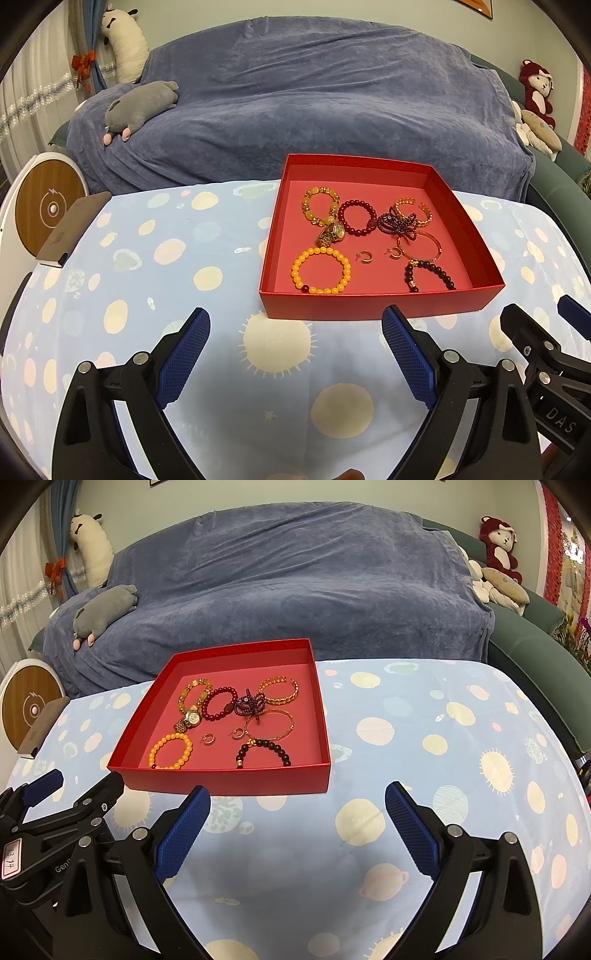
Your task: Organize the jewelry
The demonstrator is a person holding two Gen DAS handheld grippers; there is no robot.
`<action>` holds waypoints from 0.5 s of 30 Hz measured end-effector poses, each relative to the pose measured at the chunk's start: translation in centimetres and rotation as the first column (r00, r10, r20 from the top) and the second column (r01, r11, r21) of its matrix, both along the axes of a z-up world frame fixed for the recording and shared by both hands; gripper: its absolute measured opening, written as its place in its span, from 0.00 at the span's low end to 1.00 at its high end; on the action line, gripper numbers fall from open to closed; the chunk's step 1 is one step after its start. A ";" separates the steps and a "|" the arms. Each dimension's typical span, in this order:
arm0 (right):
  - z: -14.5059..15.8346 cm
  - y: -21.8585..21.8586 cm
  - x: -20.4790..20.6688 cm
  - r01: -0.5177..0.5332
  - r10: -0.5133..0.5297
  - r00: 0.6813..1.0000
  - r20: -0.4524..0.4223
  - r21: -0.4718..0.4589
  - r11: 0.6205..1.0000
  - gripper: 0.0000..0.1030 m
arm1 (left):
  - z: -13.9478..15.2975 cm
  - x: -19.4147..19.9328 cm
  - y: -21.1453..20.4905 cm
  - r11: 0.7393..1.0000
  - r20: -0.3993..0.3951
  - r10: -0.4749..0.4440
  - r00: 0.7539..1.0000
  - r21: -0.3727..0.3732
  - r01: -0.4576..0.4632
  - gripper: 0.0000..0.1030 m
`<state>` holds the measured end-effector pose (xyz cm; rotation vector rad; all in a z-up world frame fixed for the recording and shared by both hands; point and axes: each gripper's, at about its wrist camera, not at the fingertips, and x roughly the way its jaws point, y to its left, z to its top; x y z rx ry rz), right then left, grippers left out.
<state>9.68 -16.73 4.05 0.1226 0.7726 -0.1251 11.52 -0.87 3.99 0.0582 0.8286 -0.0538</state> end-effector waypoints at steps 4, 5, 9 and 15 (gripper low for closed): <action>0.0 0.0 0.0 -0.001 0.001 1.000 -0.001 -0.001 1.000 0.89 | 0.0 0.0 0.0 1.000 -0.003 -0.001 1.000 0.002 0.001 0.87; 0.0 0.0 0.0 0.000 0.000 1.000 0.000 -0.001 1.000 0.89 | 0.0 0.0 0.0 1.000 -0.003 -0.001 1.000 0.001 0.001 0.87; 0.0 0.0 0.0 0.000 0.000 1.000 0.000 0.000 1.000 0.89 | 0.0 0.0 -0.2 1.000 -0.004 0.001 1.000 0.001 -0.001 0.87; 0.0 0.0 0.0 -0.001 0.001 1.000 -0.001 -0.001 1.000 0.89 | -0.1 0.0 -0.3 1.000 -0.003 -0.006 1.000 0.003 0.006 0.87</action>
